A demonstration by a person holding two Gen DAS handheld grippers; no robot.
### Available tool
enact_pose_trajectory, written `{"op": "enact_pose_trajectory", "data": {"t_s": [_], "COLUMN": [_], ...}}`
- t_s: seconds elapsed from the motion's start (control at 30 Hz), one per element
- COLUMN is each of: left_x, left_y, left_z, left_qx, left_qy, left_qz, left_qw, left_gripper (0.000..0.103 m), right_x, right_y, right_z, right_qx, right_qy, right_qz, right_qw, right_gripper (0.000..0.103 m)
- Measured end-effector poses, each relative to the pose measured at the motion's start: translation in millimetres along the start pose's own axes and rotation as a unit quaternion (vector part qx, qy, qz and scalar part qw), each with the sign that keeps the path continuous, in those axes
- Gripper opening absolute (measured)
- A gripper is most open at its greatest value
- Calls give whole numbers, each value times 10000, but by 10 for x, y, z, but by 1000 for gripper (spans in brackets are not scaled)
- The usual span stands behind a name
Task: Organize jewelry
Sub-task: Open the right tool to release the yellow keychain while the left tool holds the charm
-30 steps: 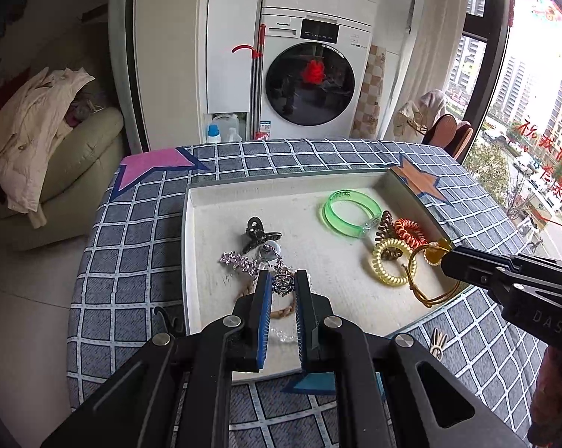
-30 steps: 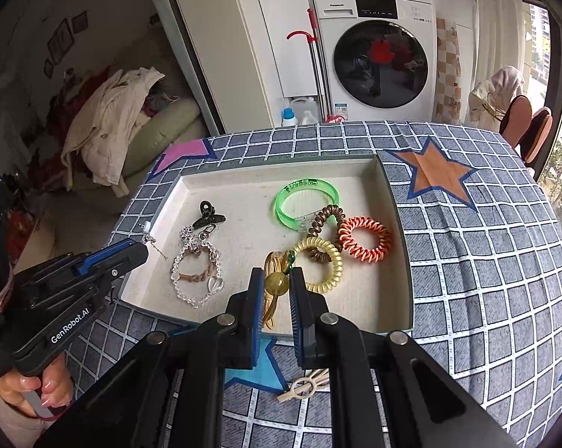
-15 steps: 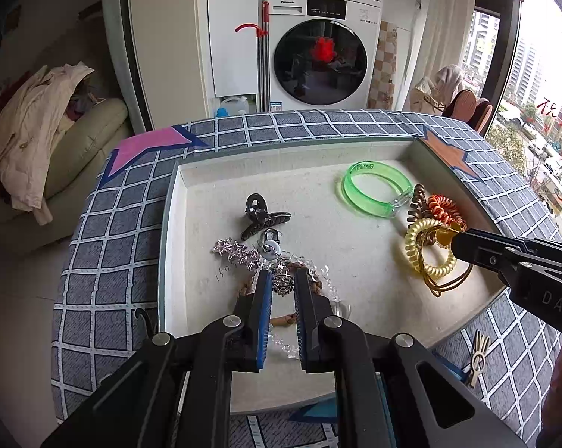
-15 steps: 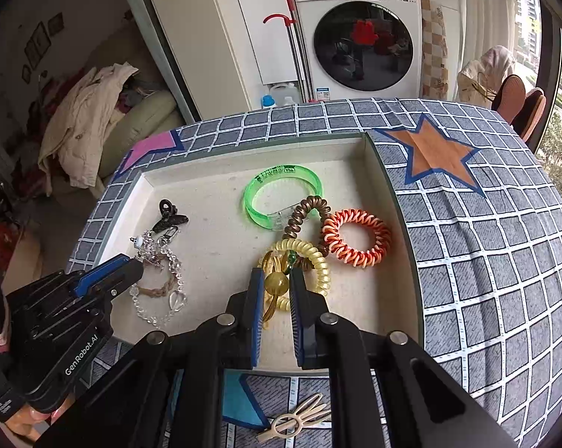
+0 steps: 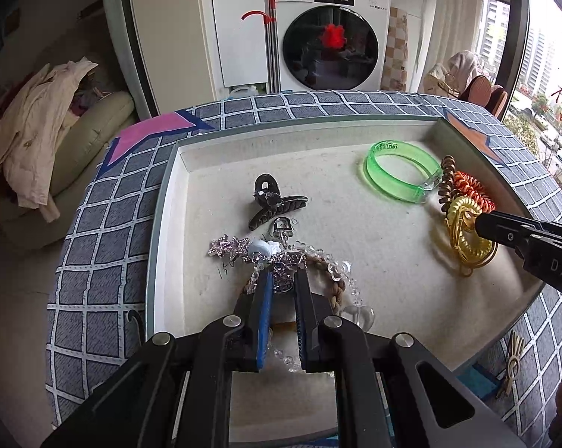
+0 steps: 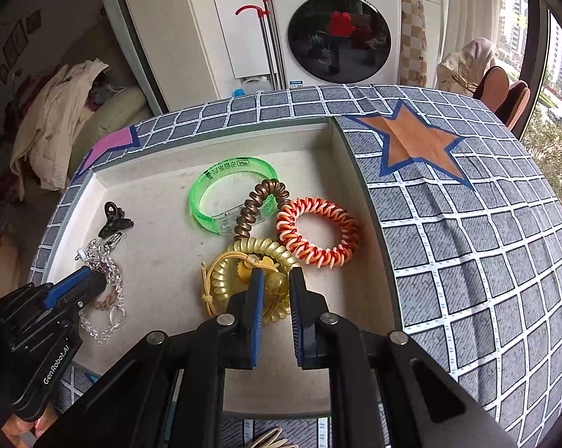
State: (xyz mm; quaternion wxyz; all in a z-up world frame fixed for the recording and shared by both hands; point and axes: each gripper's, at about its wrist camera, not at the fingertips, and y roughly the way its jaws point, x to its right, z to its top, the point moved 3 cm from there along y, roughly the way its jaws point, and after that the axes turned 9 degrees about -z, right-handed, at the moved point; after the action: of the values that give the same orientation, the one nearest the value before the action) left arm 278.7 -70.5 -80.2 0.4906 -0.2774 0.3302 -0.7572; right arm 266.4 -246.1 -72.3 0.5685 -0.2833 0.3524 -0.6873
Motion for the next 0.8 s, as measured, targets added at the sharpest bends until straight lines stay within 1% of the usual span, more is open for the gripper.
{"op": "enact_pose_trajectory", "data": {"t_s": [0.13,0.37,0.4,0.47,0.5,0.53,0.8], "left_x": [12,33,39,49,55,61,106], "left_y": [-5,-51,-58,-82,-97,-112,-189], "left_z": [-8,-17,-15,-15,-12,-8,-8], "left_qx": [11,0,4,33,52,72,126], "left_qy": [71,95,115,133,137,141,216], "left_qz": [58,68,73,78,76,73,146], "left_qw": [10000,9999,9999,9999,9999,9998,9996], "left_gripper": [32,32,32,32,32,32,32], "right_x": [-31,-45,-43,-48,-49,-50,-35], "right_y": [-16,-60,-66,-81,-98,-121,-284], "right_z": [-26,-42,-43,-47,-50,-53,-102], "right_qx": [55,19,9,-8,11,47,136], "right_qy": [-96,-94,-84,-71,-65,-58,-2], "right_qz": [-40,63,96,167,165,154,294], "right_qw": [9999,9999,9999,9998,9998,9999,9995], "right_gripper": [15,15,17,27,38,43,45]}}
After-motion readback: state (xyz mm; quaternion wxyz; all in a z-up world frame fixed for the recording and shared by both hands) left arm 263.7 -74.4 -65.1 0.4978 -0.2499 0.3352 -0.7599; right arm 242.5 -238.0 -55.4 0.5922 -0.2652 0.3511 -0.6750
